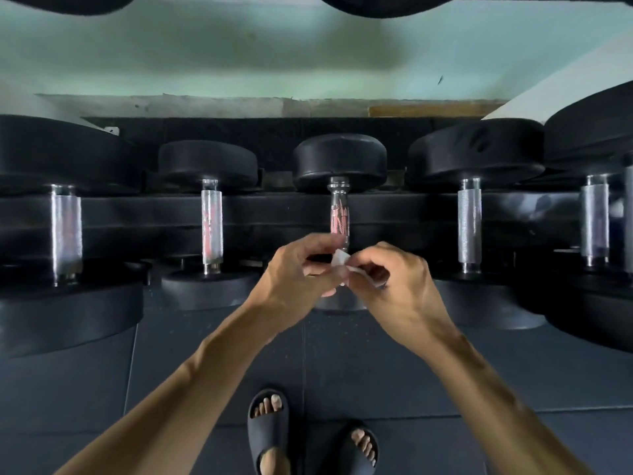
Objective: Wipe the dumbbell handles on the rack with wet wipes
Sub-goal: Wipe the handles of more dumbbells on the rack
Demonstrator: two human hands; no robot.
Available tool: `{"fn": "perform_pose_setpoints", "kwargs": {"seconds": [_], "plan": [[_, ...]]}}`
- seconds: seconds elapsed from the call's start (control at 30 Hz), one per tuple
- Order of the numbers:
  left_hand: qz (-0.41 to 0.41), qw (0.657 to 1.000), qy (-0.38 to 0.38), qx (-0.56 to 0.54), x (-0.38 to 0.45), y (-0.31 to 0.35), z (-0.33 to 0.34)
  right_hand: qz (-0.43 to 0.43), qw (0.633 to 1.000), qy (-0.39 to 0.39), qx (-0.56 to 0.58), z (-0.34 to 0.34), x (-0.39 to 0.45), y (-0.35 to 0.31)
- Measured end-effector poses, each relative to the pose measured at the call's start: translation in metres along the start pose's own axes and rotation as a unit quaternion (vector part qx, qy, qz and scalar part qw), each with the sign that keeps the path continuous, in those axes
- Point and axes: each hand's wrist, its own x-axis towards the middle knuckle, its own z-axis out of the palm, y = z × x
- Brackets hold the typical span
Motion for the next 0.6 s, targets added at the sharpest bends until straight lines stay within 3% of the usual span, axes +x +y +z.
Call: {"fn": "perform_pose_setpoints", "kwargs": {"seconds": [0.1,0.27,0.37,0.5,0.6], "plan": [[0.045,0.999,0.005,0.027,0.005,-0.007,-0.001,0.063,0.994,0.003,0.087,-0.004,0.004,0.002],[0.074,0.991,0.079,0.083,0.014,-0.019,0.012,0.082,0.991,0.023,0.107,0.004,0.008,0.019],[0.104,0.961,0.184,0.178,0.021,-0.033,0.022,0.09,0.988,0.104,0.071,0.006,0.032,0.039],[0.041,0.947,0.187,0.257,0.031,-0.063,0.038,0.094,0.981,0.161,0.048,0.016,0.083,0.062],[0.097,0.925,0.242,0.277,0.038,-0.091,0.055,0.068,0.975,0.195,0.08,0.031,0.11,0.069]]}}
